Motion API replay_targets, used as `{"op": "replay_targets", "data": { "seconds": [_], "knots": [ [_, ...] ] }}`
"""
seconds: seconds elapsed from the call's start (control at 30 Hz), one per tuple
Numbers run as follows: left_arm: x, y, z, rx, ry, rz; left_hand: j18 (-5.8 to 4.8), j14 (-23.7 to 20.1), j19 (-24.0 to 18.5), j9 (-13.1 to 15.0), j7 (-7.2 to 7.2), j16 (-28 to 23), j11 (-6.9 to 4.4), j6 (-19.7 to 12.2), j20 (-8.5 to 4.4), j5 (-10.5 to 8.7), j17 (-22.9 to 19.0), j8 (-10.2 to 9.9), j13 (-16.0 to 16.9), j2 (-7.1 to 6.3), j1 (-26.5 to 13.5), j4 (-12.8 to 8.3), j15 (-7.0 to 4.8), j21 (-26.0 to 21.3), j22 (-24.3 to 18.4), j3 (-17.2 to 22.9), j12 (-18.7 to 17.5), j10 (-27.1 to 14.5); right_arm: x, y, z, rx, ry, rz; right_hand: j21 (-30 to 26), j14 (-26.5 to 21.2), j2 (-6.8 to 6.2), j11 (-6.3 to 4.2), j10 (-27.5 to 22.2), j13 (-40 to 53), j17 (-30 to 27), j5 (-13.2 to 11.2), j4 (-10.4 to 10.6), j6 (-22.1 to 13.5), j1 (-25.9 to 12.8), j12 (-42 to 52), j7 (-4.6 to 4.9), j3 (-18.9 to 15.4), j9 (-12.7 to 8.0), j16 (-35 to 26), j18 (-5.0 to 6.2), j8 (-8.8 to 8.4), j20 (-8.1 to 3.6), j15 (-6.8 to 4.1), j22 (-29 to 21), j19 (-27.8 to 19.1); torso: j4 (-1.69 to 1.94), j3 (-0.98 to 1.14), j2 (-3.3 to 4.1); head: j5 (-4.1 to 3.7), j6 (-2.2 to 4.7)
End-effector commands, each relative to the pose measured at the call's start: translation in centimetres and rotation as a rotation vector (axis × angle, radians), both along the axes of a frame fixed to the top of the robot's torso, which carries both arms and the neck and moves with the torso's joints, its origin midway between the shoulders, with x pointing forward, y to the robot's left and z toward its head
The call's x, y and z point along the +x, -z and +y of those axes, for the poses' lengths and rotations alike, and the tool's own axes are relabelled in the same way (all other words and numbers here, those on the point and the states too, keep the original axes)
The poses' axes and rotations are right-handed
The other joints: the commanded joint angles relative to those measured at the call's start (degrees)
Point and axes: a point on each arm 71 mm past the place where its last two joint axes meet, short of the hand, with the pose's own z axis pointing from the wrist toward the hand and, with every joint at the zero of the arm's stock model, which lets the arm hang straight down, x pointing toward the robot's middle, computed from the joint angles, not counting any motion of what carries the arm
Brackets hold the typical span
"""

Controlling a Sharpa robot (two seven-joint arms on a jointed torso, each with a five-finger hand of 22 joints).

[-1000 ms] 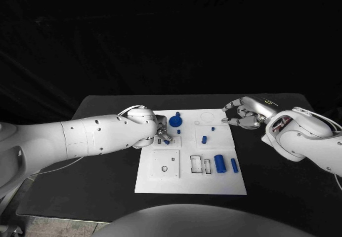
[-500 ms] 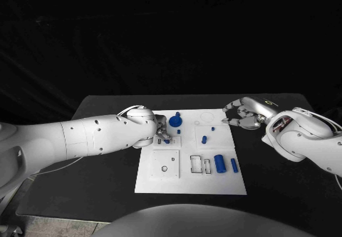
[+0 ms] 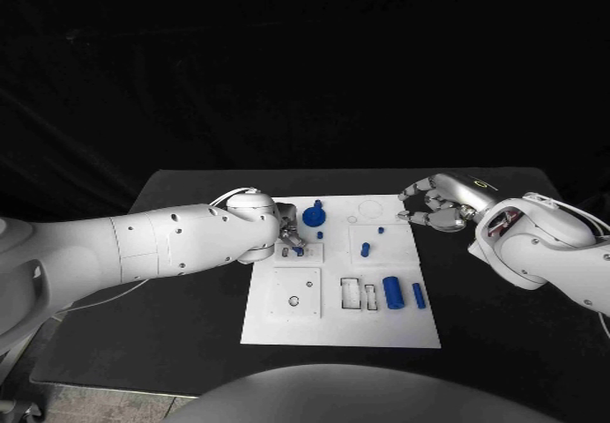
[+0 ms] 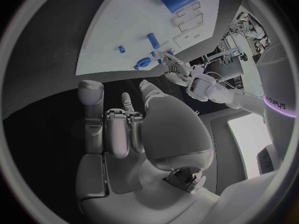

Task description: Assemble the parts on the task board

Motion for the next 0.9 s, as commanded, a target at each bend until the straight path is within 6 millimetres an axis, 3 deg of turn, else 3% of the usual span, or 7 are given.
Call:
{"op": "replay_targets", "data": {
  "seconds": [0.03, 0.7, 0.9],
  "knots": [
    [0.01, 0.16, 0.18, 0.019, -0.001, -0.004, 0.65, 6.0, 0.1, 0.0, -0.30, 0.1, 0.14, 0.1, 0.17, 0.28, 15.1, -0.1, 15.1, 0.05, 0.4, -0.3, 0.22, -0.1, 9.8, -0.1, -0.1, 6.0, 0.01, 0.11, 0.01, -0.007, 0.000, 0.009, -0.2, 3.8, -0.04, 0.43, 5.1, 13.9, 3.2, 0.3, -0.3, 0.3, 0.6, -0.2, -0.08, 0.0, -0.1, -0.4, -0.67, 0.10, 0.15, 0.55, 0.0, -0.2, -0.03, 0.00, 0.00, -0.05, 0.01],
    [-0.24, 0.36, 0.03, 0.025, 0.018, 0.026, 0.75, 6.0, -0.2, 0.0, -0.25, 0.1, 0.15, 0.0, 0.17, 0.31, 15.1, -0.3, 15.1, 0.06, 0.3, -0.2, 0.21, -0.3, 9.6, -0.1, -0.1, 6.0, 0.03, 0.18, -0.07, -0.008, 0.002, 0.013, -0.6, 3.8, -0.08, 0.43, 4.8, 13.5, 3.0, 0.5, -0.4, 0.3, 0.7, -0.5, -0.08, 0.0, -0.2, -0.5, -0.60, 0.07, 0.16, 0.56, -0.1, -0.3, 0.01, 0.01, -0.01, 0.12, 0.01],
    [-0.28, 0.38, 0.14, 0.023, 0.015, 0.024, 0.75, 6.0, -0.2, 0.3, -0.06, 0.1, 0.30, 0.0, 0.25, -1.81, 15.1, -0.8, 15.1, 0.13, -0.8, 0.6, 0.31, -0.4, 9.6, -0.7, -0.1, 6.0, 0.01, 0.20, -0.12, -0.008, 0.003, 0.014, -0.7, 3.8, -0.08, 0.43, 4.7, 13.5, 2.9, 0.6, -0.4, 0.3, 0.7, -0.5, -0.07, 0.0, -0.2, -0.5, -0.59, 0.06, 0.16, 0.56, -0.2, -0.3, -0.01, 0.00, 0.00, 0.09, 0.01]
  ]
}}
